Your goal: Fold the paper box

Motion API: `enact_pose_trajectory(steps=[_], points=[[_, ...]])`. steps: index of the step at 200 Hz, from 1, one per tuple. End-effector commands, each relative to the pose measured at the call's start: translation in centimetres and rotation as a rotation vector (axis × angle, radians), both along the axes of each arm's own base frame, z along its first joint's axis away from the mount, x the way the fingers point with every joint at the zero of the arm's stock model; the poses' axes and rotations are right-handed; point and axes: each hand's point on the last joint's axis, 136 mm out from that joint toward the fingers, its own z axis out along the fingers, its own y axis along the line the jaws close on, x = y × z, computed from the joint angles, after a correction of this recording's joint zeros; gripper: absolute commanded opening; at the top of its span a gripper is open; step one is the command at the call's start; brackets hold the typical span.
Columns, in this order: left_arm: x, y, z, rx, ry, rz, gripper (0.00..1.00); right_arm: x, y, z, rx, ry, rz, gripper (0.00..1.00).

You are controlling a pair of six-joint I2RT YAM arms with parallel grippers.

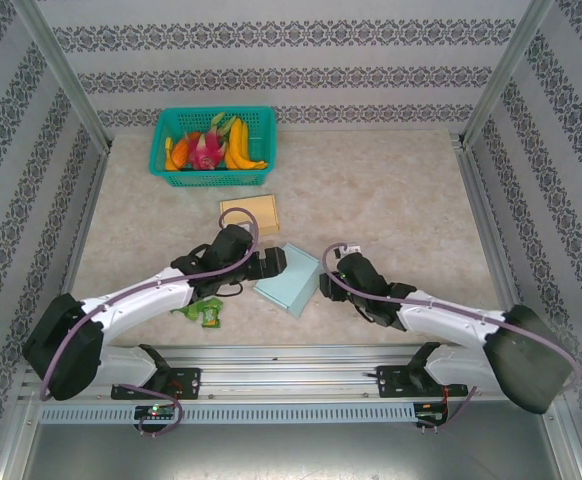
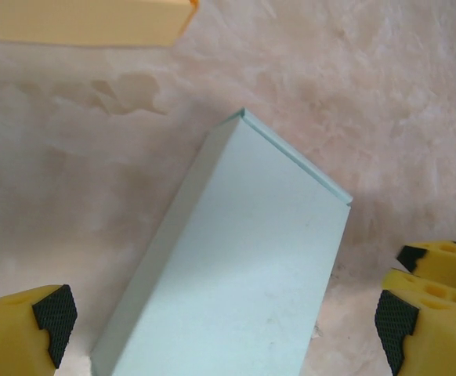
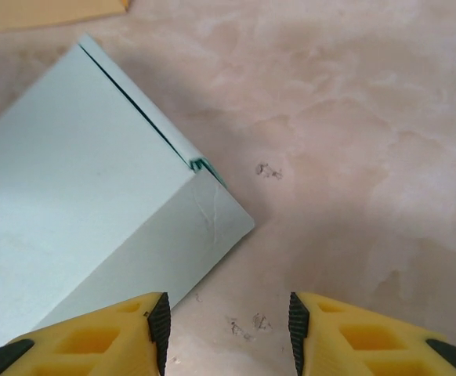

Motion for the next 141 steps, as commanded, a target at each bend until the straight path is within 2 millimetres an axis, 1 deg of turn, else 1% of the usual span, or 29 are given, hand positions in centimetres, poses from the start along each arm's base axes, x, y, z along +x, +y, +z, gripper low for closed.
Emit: enact_pose_trajectory(steps=[1, 27, 45, 57, 74, 83, 84, 86, 105, 110, 114, 119, 128, 141], points=[[0.3, 1.1, 1.3, 0.075, -0.035, 0.018, 1.00, -0.7, -0.7, 0.7, 0.026, 0.005, -0.001, 0.45], [0.8, 0.8, 2.0, 0.082, -0.057, 0.000, 1.00, -1.2, -0.8, 1.7, 0.118, 0.005, -0.004, 0.42], [1.3, 0.2, 2.3, 0.079, -0.070, -0.036, 1.00, -1.4, -1.0, 2.1, 0.137, -0.007, -0.004, 0.41], [1.7, -0.2, 2.3, 0.090, -0.070, -0.064, 1.00, -1.5, -1.2, 2.2, 0.148, -0.011, -0.020, 0.40], [2.3, -0.5, 1.7, 0.122, -0.052, -0.090, 1.00, -1.3, -1.5, 2.6, 0.167, -0.016, -0.052, 0.38], [2.6, -0.4, 1.3, 0.142, -0.043, -0.098, 1.00, -1.1, -2.0, 2.6, 0.170, -0.015, -0.098, 0.35], [2.6, -0.4, 1.3, 0.144, -0.043, -0.098, 1.00, -1.3, -2.3, 2.0, 0.159, -0.005, -0.105, 0.34], [2.7, -0.4, 1.2, 0.146, -0.042, -0.101, 1.00, -1.4, -2.7, 1.6, 0.153, 0.002, -0.120, 0.34], [3.2, -0.9, 0.5, 0.143, -0.039, -0.144, 1.00, -1.4, -3.9, 1.1, 0.160, 0.005, -0.203, 0.26], [3.2, -1.1, 0.3, 0.139, -0.037, -0.161, 1.00, -1.4, -4.3, 1.0, 0.163, 0.008, -0.231, 0.19], [3.3, -1.2, 0.1, 0.139, -0.031, -0.171, 1.00, -1.4, -4.5, 0.9, 0.168, 0.013, -0.254, 0.15], [3.4, -1.3, 0.0, 0.138, -0.027, -0.178, 0.99, -1.4, -4.7, 0.7, 0.172, 0.020, -0.274, 0.08], [3.5, -1.5, -0.3, 0.132, -0.015, -0.194, 0.99, -1.4, -4.9, 0.6, 0.178, 0.026, -0.289, 0.00], [3.7, -2.1, -0.7, 0.114, 0.002, -0.227, 0.98, -1.6, -4.7, 0.5, 0.201, 0.050, -0.287, 0.00]])
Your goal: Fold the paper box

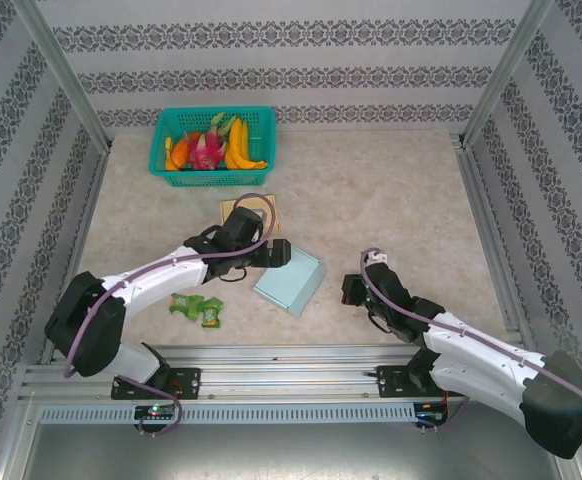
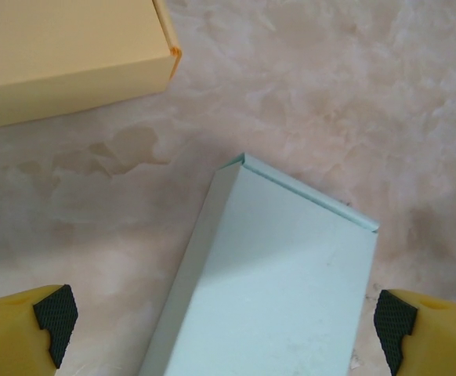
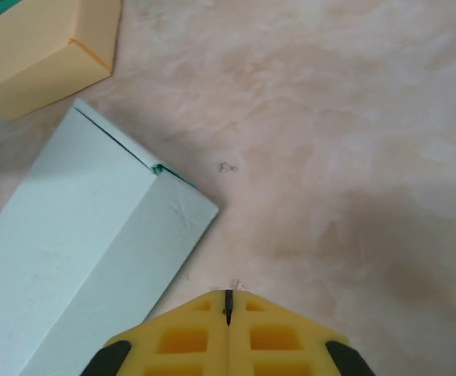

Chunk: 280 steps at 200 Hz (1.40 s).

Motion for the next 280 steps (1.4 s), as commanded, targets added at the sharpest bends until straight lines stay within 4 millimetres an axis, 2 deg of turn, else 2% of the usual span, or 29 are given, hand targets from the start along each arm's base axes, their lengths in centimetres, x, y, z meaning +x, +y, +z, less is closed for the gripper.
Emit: enact_pose_trajectory(steps=[1, 35, 48, 51, 55, 119, 164, 280], points=[[0.3, -1.1, 0.0, -0.019, 0.017, -0.092, 0.98, 0.0, -1.1, -0.6, 0.031, 0.040, -0.090, 0.00], [0.8, -2.1, -1.3, -0.026, 0.072, -0.143, 0.96, 0.0, 0.5, -0.4, 0.110, 0.122, -0.004, 0.00], [1.0, -2.4, -2.0, -0.020, 0.104, -0.159, 0.95, -0.1, 0.6, -1.3, 0.123, 0.173, 0.010, 0.00], [1.0, -2.5, -2.1, -0.020, 0.110, -0.162, 0.95, 0.4, 1.1, -0.3, 0.143, 0.161, 0.017, 0.00], [1.0, -2.6, -2.2, -0.018, 0.115, -0.166, 0.95, 0.6, 1.3, -0.3, 0.152, 0.171, 0.022, 0.00], [2.2, -3.5, -4.3, -0.004, 0.164, -0.167, 0.95, 2.4, 3.2, -1.6, 0.205, 0.311, 0.077, 0.00], [2.3, -4.3, -4.9, -0.032, 0.181, -0.172, 0.94, 3.8, 3.8, -2.3, 0.200, 0.332, 0.069, 0.00], [2.0, -4.9, -5.5, -0.067, 0.202, -0.179, 0.93, 5.2, 4.7, -4.4, 0.222, 0.381, 0.066, 0.00]])
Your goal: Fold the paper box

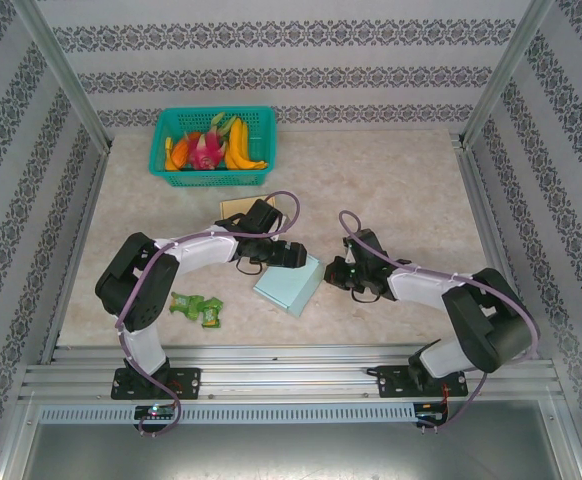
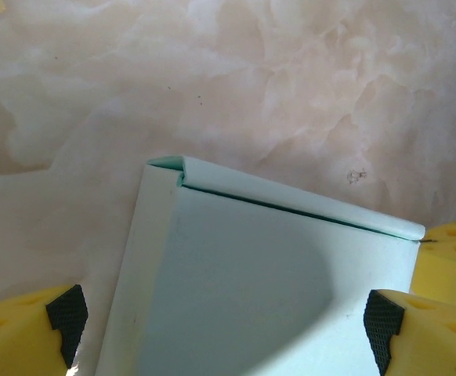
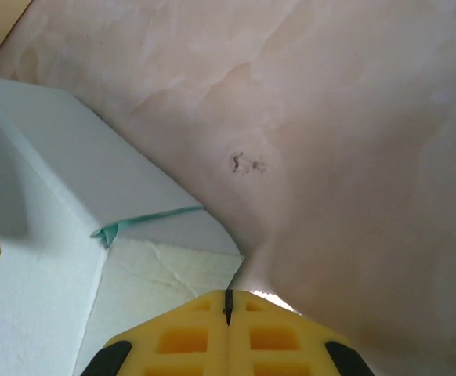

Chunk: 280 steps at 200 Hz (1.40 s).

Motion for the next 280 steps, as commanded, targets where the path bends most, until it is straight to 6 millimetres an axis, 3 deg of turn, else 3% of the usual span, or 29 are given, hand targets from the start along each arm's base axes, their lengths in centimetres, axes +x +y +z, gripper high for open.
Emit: enact_pose_trajectory(steps=[1, 98, 166, 194, 251, 280], points=[[0.7, -0.4, 0.1, -0.034, -0.003, 0.009, 0.93, 1.3, 0.5, 0.7, 0.037, -0.018, -0.010, 0.00], [0.0, -3.3, -0.3, -0.078, 0.022, -0.053, 0.92, 1.5, -0.2, -1.3, 0.022, 0.025, -0.035, 0.00], [-1.8, -6.0, -0.4, -0.114, 0.035, -0.121, 0.92, 1.2, -0.7, -2.5, 0.001, 0.032, -0.041, 0.00], [-3.1, -7.7, 0.1, -0.179, 0.055, -0.160, 0.92, 1.2, -0.9, -3.1, 0.000, 0.035, -0.043, 0.00], [-7.4, -13.1, 1.7, -0.282, 0.084, -0.295, 0.91, 1.3, -0.5, -2.7, 0.043, 0.010, -0.048, 0.00], [-8.4, -14.4, 2.6, -0.319, 0.091, -0.320, 0.91, 1.3, -0.5, -2.5, 0.056, -0.006, -0.055, 0.00]])
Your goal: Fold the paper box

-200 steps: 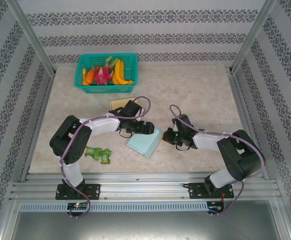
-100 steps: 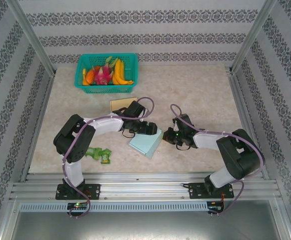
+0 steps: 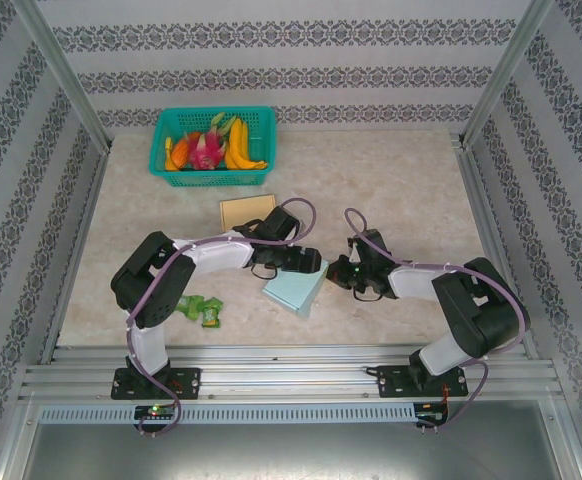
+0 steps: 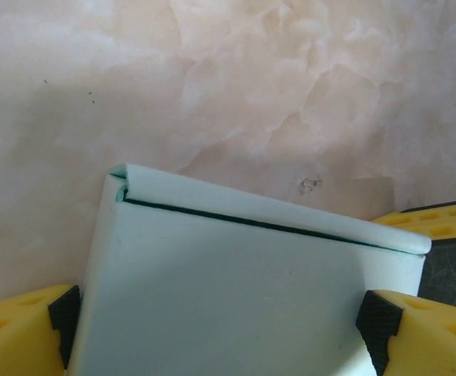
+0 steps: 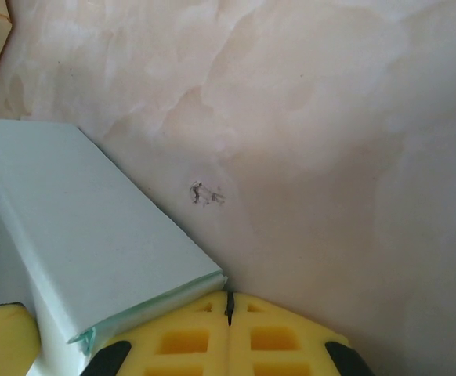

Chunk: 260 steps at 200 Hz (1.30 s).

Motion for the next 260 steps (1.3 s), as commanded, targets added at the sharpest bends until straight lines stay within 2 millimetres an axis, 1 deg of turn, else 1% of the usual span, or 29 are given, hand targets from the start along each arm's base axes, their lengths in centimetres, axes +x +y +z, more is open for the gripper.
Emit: enact_pose_trajectory(steps=[1, 28, 46, 68, 104, 131, 156, 174, 192, 204, 229, 230, 232, 260], points=[[-7.1, -9.8, 3.5, -0.295, 0.087, -0.300, 0.91, 0.7, -0.2, -1.2, -0.029, -0.043, -0.021, 0.00], [-7.1, -9.9, 3.7, -0.304, 0.096, -0.287, 0.91, 0.6, -0.3, -1.1, -0.019, -0.050, -0.028, 0.00], [-6.5, -9.2, 3.1, -0.259, 0.091, -0.249, 0.92, 0.6, -0.3, -1.0, -0.019, -0.057, -0.033, 0.00], [-4.9, -7.4, 2.1, -0.189, 0.076, -0.163, 0.92, 0.4, -0.8, -1.1, -0.031, -0.061, -0.045, 0.00], [-2.0, -3.6, 1.4, -0.105, 0.036, -0.014, 0.93, 0.0, -1.7, -0.9, -0.057, -0.073, -0.059, 0.00], [-0.4, -1.3, 1.6, -0.057, 0.005, 0.069, 0.94, -0.4, -2.1, -0.5, -0.054, -0.081, -0.065, 0.00], [0.7, 0.6, 1.8, -0.042, -0.012, 0.135, 0.96, -0.7, -2.4, 0.5, -0.048, -0.105, -0.072, 0.00], [1.2, 1.7, 2.2, -0.051, -0.015, 0.172, 0.97, -1.1, -3.2, 1.2, -0.074, -0.125, -0.085, 0.00], [1.4, 2.7, 2.6, -0.054, -0.022, 0.195, 0.98, -1.6, -4.0, 2.2, -0.099, -0.150, -0.097, 0.00], [1.5, 3.2, 3.2, -0.057, -0.038, 0.209, 0.98, -1.9, -4.4, 3.0, -0.104, -0.170, -0.105, 0.00], [0.6, 4.2, 4.8, -0.067, -0.075, 0.208, 0.99, -2.6, -4.9, 4.7, -0.105, -0.203, -0.109, 0.00], [0.6, 4.3, 4.9, -0.067, -0.077, 0.208, 0.99, -3.0, -5.1, 4.2, -0.112, -0.193, -0.108, 0.00], [0.5, 4.3, 5.0, -0.069, -0.081, 0.207, 0.99, -3.4, -5.2, 3.8, -0.117, -0.184, -0.106, 0.00], [-1.1, 5.9, 6.1, -0.071, -0.111, 0.200, 0.99, -4.9, -5.3, 4.5, -0.113, -0.201, -0.090, 0.00]])
